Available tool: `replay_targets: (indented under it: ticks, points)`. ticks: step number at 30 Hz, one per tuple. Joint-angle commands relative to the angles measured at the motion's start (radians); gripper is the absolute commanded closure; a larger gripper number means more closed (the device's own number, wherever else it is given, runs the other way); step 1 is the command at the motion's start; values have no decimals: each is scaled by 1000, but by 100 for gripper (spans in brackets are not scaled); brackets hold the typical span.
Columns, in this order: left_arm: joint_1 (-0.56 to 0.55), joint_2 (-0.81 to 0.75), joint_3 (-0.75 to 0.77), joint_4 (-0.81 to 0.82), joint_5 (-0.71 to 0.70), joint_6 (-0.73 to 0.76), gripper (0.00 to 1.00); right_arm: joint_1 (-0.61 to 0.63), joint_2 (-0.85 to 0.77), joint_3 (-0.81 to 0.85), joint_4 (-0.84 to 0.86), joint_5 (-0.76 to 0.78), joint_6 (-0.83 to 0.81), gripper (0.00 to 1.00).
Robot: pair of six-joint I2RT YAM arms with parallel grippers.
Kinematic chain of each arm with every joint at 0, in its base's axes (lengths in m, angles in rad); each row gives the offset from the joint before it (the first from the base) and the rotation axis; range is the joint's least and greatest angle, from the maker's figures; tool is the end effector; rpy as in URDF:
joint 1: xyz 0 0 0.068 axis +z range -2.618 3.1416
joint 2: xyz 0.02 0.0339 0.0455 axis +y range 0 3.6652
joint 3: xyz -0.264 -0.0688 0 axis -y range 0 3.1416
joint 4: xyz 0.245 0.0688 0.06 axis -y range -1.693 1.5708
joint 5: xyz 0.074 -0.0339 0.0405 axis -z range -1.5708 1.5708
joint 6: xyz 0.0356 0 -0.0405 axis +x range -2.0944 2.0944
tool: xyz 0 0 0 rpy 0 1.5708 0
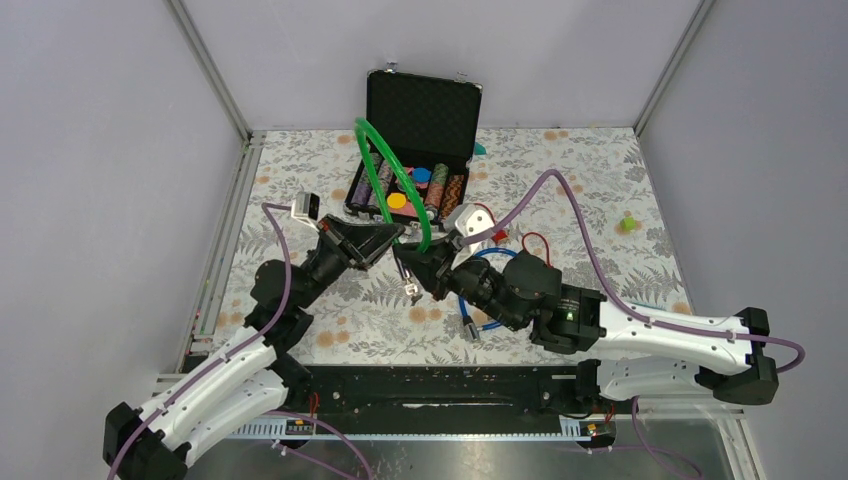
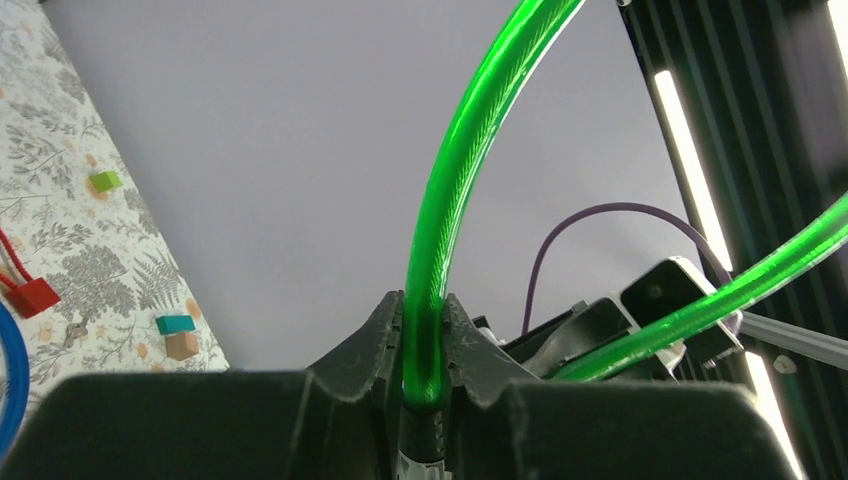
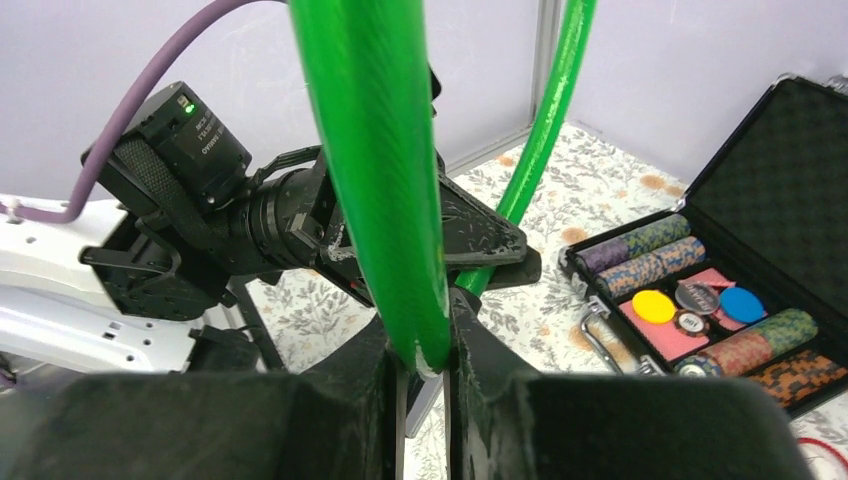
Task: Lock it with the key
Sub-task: Lock the lock.
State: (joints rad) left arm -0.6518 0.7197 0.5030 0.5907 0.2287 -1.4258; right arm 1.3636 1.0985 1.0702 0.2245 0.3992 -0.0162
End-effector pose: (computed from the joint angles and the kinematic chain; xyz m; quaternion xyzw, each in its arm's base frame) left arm 0.1341 -0.1125 0.3331 -0.1239 0.5538 -0.7400 0.3610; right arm 0.0652 0.2430 0.4225 -0.2776 0.5772 0.3743 0.6706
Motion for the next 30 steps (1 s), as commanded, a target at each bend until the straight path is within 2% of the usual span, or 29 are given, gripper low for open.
replay_targets:
  ticks: [1, 6, 11, 16, 21, 25, 30]
  points:
    - [-16, -55, -28, 192, -4, -43, 100, 12, -26, 61, -65, 16, 75, 81]
    - [-16, -56, -44, 212, -7, -41, 100, 13, -61, 104, -116, 42, 138, 72]
    - [-15, -50, -32, 214, -10, -31, 100, 13, -94, 115, -149, 44, 189, 49]
    - [-15, -41, -16, 227, -26, 4, 100, 12, -123, 115, -185, 15, 220, 36]
    - [-16, -22, -22, 341, -56, 18, 100, 12, -153, 88, -215, 32, 275, 20]
    - [-16, -8, -13, 397, -71, 25, 100, 12, -177, 55, -218, 21, 296, 13]
    - [-15, 2, 5, 417, -86, 39, 100, 12, -187, 18, -218, -92, 294, 13]
